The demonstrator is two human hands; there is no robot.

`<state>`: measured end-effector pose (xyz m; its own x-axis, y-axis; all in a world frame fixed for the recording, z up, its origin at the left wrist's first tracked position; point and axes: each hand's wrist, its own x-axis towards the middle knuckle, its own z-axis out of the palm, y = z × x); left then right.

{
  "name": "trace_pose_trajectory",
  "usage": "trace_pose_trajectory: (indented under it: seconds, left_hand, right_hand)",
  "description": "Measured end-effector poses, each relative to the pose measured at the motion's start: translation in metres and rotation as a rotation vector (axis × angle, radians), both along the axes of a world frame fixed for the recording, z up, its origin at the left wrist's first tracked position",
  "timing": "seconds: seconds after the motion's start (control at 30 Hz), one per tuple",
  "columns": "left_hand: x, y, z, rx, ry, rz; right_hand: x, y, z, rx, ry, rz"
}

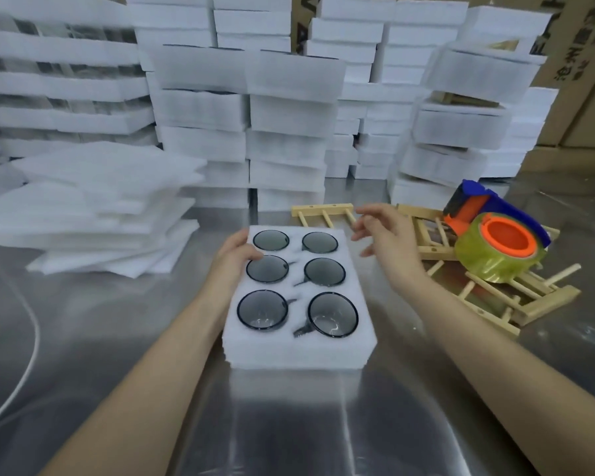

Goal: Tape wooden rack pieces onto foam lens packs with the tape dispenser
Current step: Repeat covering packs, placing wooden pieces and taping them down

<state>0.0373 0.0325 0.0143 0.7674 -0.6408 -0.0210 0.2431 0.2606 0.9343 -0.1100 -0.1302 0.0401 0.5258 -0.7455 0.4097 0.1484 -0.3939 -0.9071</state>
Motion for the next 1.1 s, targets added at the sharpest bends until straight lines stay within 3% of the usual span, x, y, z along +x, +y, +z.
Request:
trace_pose_trajectory:
  seconds: [0.07,0.2,0.3,0.37,0.43,0.5,0.57,0.63,0.7,0.77,1.1]
  left_hand:
    - [0.003,0.0,0.001,0.072,-0.044,0.099]
    - [0.008,-0.003,-0.005,0.081,-0.183,0.2]
    - [-0.002,-0.011,-0.003,0.027,-0.221,0.227]
    - [-0.01,-0.013,0.0,0.053,-0.314,0.251]
    - [-0.011,-0.005,0.007,0.127,-0.679,0.374]
    - [-0.002,0.012,0.016,0.184,-1.2,0.608]
    - [0.016,0.029,0.024,0.325,-1.468,0.917]
    - [0.032,0.046,0.027,0.544,-1.394,1.078]
    - [0.045,0.059,0.022,0.723,-1.186,1.086]
    - [0.053,0.066,0.018,0.78,-1.037,1.026]
    - [0.062,0.071,0.014,0.862,-1.086,1.043]
  right_hand:
    - [0.029,-0.015,-0.013,0.15,0.043,-0.039]
    - [0.053,-0.022,-0.038,0.182,0.083,-0.071]
    - [0.043,-0.019,-0.036,0.336,-0.066,-0.056]
    - [0.028,-0.012,-0.031,0.312,-0.155,0.017]
    - [0.006,0.002,-0.02,0.001,-0.104,0.155]
    - [-0.015,0.019,-0.007,-0.329,0.072,0.369]
    - [-0.029,0.033,0.004,-0.468,0.319,0.558]
    - [-0.037,0.04,0.011,-0.587,0.503,0.629]
    - [-0.043,0.043,0.015,-0.609,0.61,0.662]
    - [-0.045,0.044,0.017,-0.649,0.673,0.664]
    - [-0.036,0.04,-0.001,-0.682,0.497,0.4]
